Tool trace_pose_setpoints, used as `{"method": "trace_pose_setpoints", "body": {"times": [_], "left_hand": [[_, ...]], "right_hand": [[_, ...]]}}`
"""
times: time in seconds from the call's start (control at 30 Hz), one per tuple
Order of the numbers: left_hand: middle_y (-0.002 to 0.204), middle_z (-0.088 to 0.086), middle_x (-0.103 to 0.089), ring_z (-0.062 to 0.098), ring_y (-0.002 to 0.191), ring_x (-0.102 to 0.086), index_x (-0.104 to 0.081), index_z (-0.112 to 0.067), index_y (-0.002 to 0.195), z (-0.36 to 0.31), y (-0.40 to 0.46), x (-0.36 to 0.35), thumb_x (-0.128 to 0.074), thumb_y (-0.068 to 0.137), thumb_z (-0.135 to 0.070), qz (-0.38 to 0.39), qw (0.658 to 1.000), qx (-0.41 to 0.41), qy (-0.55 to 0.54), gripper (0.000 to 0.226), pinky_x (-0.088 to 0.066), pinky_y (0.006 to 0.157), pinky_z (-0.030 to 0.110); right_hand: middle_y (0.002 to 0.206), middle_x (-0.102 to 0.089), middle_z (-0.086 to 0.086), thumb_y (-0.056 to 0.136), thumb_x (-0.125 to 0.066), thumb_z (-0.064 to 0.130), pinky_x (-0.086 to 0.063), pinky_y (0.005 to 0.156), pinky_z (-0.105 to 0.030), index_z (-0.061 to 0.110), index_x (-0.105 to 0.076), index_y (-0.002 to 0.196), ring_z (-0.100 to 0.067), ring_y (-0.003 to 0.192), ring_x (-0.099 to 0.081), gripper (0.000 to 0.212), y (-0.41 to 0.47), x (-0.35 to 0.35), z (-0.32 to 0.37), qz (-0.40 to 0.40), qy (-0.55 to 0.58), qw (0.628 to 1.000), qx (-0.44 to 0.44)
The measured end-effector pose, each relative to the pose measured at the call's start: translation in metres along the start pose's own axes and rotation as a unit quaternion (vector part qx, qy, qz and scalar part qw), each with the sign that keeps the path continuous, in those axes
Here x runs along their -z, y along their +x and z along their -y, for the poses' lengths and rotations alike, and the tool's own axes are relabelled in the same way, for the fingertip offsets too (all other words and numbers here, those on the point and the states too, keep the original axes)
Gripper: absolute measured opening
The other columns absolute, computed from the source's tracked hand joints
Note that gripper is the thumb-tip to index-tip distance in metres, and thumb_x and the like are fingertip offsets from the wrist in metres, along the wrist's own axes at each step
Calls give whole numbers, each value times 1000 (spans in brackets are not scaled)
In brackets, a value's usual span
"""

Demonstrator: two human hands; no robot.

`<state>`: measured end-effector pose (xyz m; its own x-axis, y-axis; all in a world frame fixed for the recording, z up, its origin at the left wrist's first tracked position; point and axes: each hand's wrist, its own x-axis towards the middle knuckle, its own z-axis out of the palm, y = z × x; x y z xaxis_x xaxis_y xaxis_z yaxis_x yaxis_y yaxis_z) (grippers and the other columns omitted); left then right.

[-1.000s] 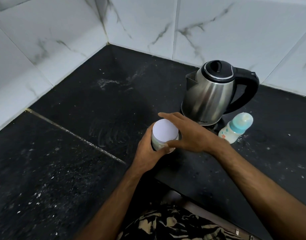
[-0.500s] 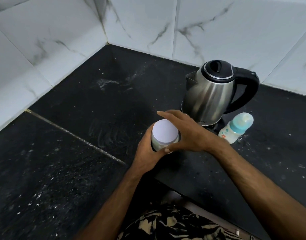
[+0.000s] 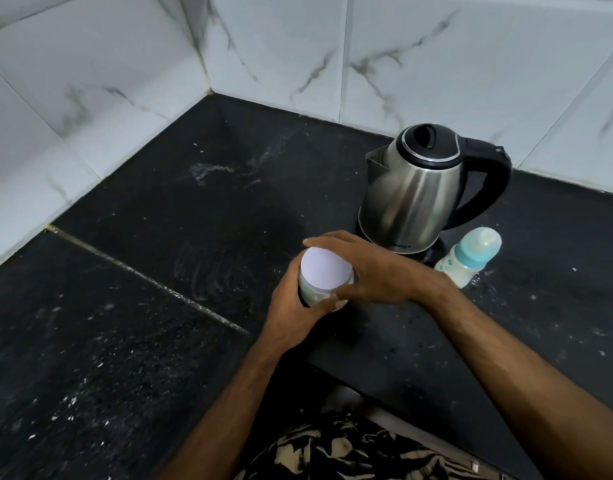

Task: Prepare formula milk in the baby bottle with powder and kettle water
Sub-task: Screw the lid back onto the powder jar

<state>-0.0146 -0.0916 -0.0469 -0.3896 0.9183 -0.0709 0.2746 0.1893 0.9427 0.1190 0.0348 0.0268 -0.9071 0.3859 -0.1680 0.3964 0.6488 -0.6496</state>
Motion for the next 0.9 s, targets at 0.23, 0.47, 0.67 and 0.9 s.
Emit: {"method": "trace_pose_setpoints", "body": {"times": [0.23,0.47,0.67,0.9], "left_hand": [[136,-21,-47,-18,120,-44,-31,-35,141,1,-1,0,-81,67,-36,6,1000,-8,13,89,-36,96,3],[124,-29,-46,-28,106,-44,-33,-40,134,3,1,-1,-89,68,-19,-6,1000,3,3,88,-35,83,-5],[128,-31,-42,-31,111,-39,-32,-37,136,4,-1,0,-87,71,-19,-8,1000,-7,14,87,-34,89,-4],[140,-13,-46,-1,126,-46,-33,-30,144,3,-1,1,-84,65,-38,7,1000,-5,0,94,-38,101,10]], "right_hand": [[156,-21,9,73,-83,45,-32,116,-37,42,-16,153,-16,141,-26,104,-3,-4,1,3,-33,999,-16],[143,-37,7,70,-84,41,-40,109,-38,35,-30,148,-14,130,-33,95,-1,-9,2,-78,-42,995,-41],[158,-23,8,77,-82,30,-30,118,-37,40,-14,153,-15,144,-25,102,-4,-1,-2,8,-1,1000,-5],[150,-32,3,72,-82,48,-36,112,-38,34,-20,153,-19,135,-32,103,-5,-8,4,-58,-87,993,-45]]}}
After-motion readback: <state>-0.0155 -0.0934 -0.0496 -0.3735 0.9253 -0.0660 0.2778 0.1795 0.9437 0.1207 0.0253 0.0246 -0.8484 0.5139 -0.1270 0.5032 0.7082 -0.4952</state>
